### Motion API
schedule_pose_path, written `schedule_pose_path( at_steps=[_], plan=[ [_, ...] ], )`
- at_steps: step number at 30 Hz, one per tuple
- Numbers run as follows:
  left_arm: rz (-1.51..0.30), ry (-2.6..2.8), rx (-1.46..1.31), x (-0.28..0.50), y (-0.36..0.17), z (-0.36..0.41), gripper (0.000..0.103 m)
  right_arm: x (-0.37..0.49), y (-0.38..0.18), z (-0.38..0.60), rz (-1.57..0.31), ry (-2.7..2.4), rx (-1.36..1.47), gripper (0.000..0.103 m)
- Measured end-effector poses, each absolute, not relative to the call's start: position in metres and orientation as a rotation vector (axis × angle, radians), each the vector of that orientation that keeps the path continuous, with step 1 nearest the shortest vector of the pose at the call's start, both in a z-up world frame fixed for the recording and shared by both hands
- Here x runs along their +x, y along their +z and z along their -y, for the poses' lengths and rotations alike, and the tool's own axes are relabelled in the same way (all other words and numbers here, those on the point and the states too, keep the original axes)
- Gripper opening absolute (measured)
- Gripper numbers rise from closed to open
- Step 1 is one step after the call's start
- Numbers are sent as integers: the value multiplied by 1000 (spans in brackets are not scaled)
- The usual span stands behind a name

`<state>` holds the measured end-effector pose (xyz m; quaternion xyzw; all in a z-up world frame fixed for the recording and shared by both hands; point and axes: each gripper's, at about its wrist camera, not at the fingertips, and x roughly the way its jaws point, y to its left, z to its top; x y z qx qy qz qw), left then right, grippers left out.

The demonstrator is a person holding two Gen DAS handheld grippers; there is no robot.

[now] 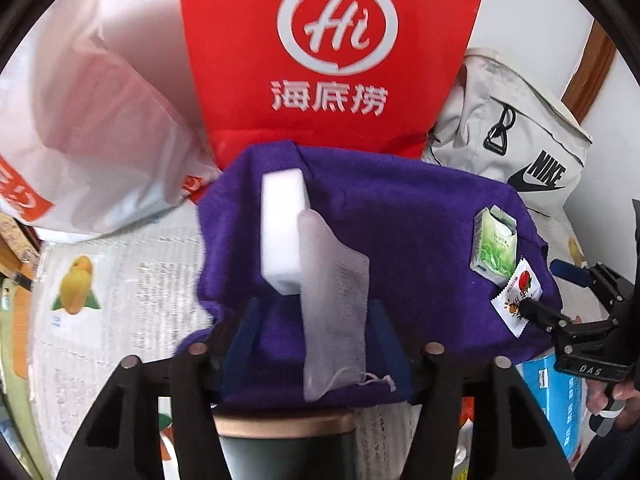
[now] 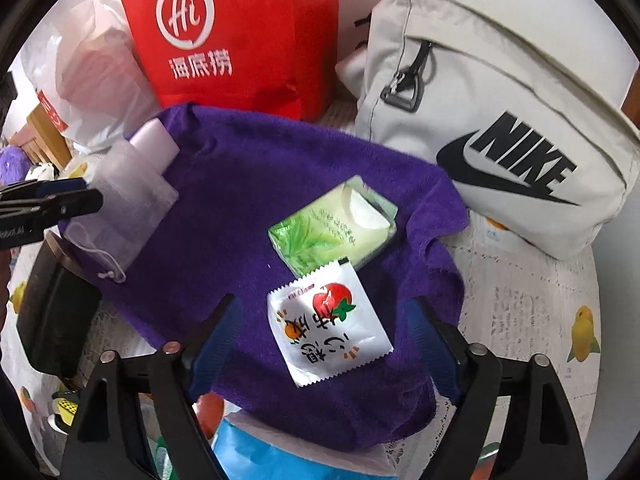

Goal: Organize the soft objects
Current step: 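Lay the mesh pouch on the towel with the left gripper while the right drops the packet, then move the left gripper toward the white plush toy while the right grasps the yellow adidas pouch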

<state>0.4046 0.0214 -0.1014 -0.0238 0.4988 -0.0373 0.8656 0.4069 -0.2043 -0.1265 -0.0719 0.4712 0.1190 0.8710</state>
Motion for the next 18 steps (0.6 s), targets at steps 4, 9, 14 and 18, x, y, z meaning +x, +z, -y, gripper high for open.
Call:
schedule_pose_path(
  at_steps=[4, 9, 14, 18],
  plan=[
    [-1040, -19, -60, 389, -85, -31, 66, 392, -108, 212, -949, 253, -107, 84],
    [-955, -55, -142, 353, -62, -40, 66, 361, -86, 214, -896, 261, -104, 84],
    [-861, -145, -267, 308, -49, -44, 66, 324, -73, 210, -866, 265, -112, 84],
    [-915, -119, -238, 282, -55, -39, 66, 295, -70, 207, -850, 276, -105, 84]
  ],
)
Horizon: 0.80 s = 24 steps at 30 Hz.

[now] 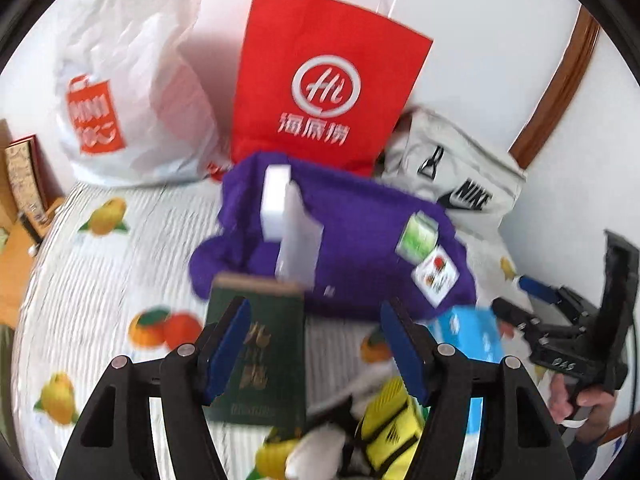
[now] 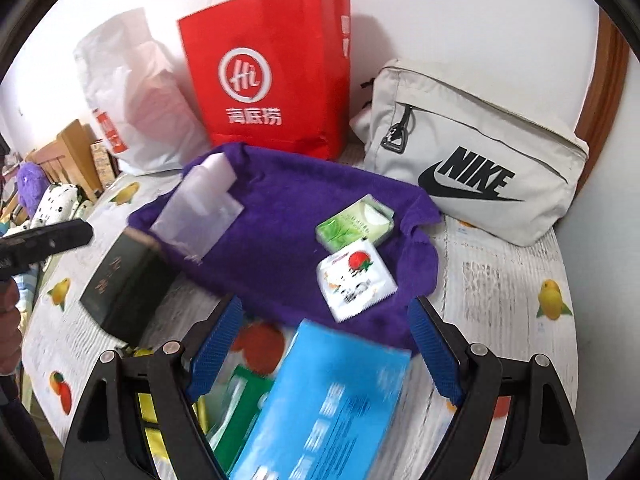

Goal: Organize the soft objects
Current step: 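Move the left gripper toward the white plush toy while the right grasps the yellow adidas pouch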

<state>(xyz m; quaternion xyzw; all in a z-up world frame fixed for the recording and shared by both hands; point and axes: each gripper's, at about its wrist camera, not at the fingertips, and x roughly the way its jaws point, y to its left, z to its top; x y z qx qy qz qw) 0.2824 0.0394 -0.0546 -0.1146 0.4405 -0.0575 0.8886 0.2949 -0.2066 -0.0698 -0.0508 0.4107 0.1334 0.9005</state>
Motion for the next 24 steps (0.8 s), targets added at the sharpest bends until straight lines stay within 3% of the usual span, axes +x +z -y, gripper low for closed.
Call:
schedule_pose_path(
  at_steps=[13, 24],
  plan=[
    [-941, -35, -247, 197, -83, -59, 66, 211, -95, 156, -876, 410, -122, 84],
    [-1012, -29, -320, 176, -113, -83, 66, 221, -143, 112, -1015, 480, -147, 84]
  ],
)
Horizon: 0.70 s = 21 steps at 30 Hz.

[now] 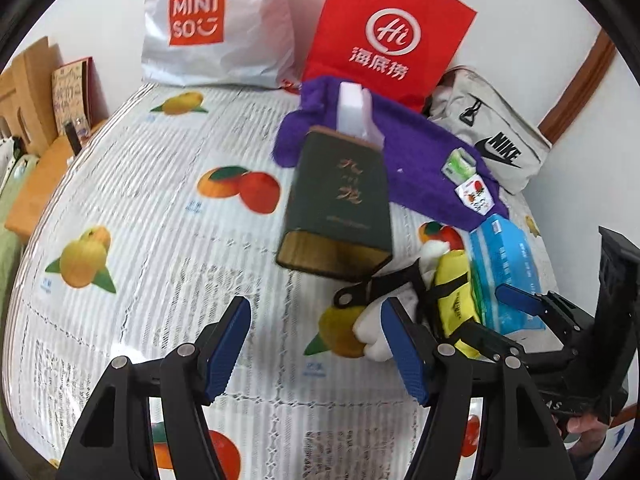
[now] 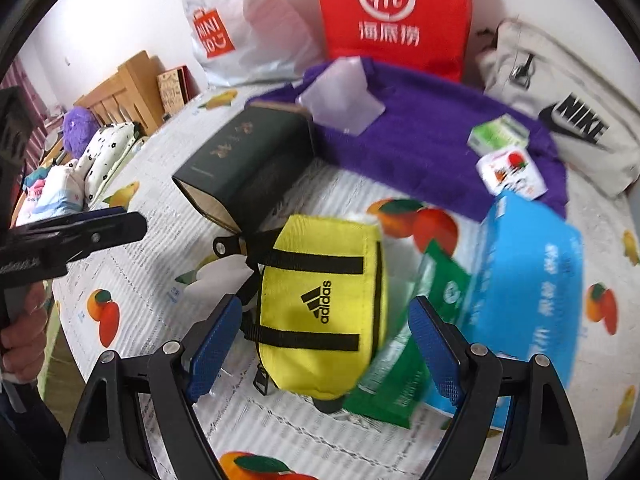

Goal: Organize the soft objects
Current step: 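Move the left gripper toward the white plush toy while the right grasps the yellow adidas pouch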

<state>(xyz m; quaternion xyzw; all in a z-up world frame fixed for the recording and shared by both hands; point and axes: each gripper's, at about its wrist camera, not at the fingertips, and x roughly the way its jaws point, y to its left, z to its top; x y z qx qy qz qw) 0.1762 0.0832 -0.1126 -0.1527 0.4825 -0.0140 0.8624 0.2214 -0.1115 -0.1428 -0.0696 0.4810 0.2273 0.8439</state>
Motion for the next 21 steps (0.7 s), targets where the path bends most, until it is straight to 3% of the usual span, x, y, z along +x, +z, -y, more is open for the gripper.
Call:
schedule_pose_path(
  at_steps=[12, 19, 21],
  plan=[
    [-1038, -39, -320, 185, -129, -93, 66, 240, -167, 91, -1070, 455, -193, 86],
    [-1056, -43, -309, 184, -133, -88, 66, 232, -158, 94, -1028, 514, -172, 69],
    [-1047, -55, -297, 182, -131, -85, 66, 230, -154, 99, -1026, 519, -147, 68]
  ],
)
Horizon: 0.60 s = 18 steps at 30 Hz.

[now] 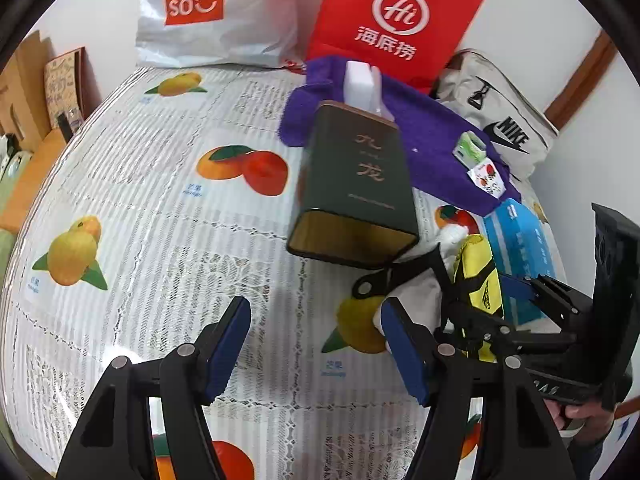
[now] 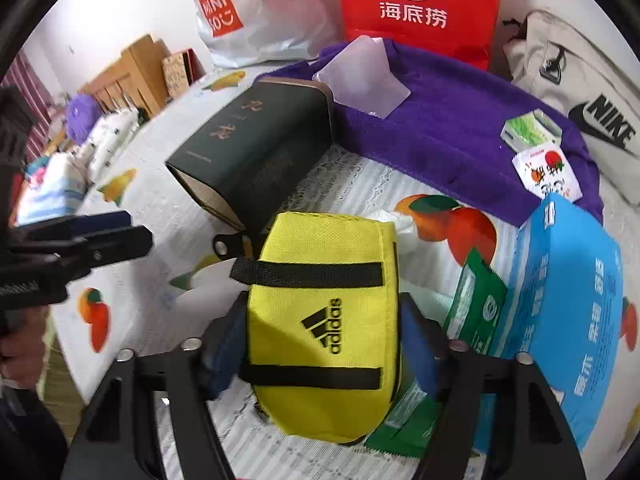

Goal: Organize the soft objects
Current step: 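Move the left gripper toward the white plush toy while the right grasps the yellow adidas pouch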

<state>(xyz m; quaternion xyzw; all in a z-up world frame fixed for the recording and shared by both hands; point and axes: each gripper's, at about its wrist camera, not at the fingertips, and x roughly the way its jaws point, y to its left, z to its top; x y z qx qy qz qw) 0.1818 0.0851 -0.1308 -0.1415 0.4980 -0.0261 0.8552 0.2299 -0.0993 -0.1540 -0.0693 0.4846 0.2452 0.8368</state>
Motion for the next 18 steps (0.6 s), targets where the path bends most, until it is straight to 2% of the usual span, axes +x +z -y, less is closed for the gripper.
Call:
schedule_pose_path(
  at_steps=[18],
  plan=[
    [-1082, -221, -173, 199, -148, -19, 66, 197, -100, 154, -877, 484, -14, 68]
  ],
)
